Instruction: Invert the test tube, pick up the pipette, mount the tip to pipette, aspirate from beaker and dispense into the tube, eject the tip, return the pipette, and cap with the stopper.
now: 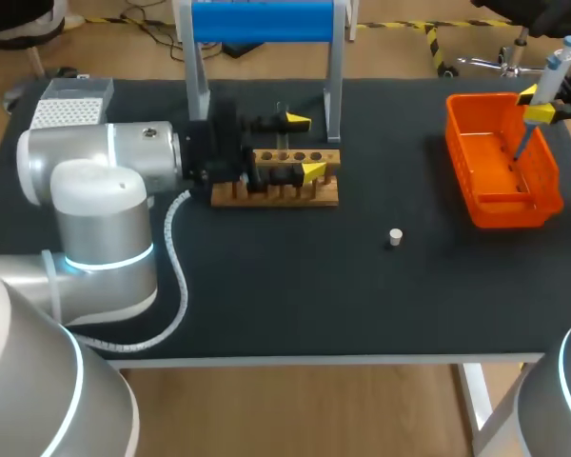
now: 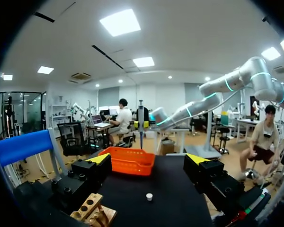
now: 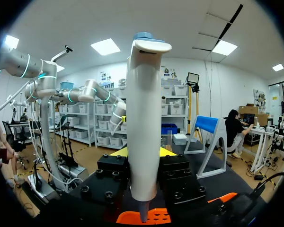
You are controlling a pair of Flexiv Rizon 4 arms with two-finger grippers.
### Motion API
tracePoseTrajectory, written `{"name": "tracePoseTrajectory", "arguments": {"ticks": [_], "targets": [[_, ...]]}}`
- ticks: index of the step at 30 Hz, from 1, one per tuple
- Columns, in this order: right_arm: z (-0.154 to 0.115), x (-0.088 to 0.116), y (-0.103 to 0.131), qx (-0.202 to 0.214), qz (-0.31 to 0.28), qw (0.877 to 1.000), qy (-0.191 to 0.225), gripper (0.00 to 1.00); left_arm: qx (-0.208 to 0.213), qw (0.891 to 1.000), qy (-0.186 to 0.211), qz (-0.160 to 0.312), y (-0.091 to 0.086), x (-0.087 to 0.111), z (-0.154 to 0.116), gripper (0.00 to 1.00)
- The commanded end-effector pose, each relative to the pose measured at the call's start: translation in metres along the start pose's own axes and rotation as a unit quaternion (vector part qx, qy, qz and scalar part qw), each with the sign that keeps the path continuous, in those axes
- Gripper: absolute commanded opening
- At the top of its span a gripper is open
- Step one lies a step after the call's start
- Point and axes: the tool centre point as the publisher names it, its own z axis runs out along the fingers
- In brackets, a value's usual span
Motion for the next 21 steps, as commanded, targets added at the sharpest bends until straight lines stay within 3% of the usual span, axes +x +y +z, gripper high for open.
{"name": "tracePoseTrajectory", "arguments": {"ticks": [1, 21], "targets": [[-0.001, -0.001, 0.001, 0.001, 0.000, 1.000, 0.002, 0.00, -0.002, 1.000, -0.003, 0.001, -0.002, 0.000, -0.001, 1.00], [-0.001, -0.001, 0.001, 0.001, 0.000, 1.000, 0.002, 0.00, -0.030, 0.999, -0.004, -0.015, -0.022, -0.006, -0.001, 1.00]]}}
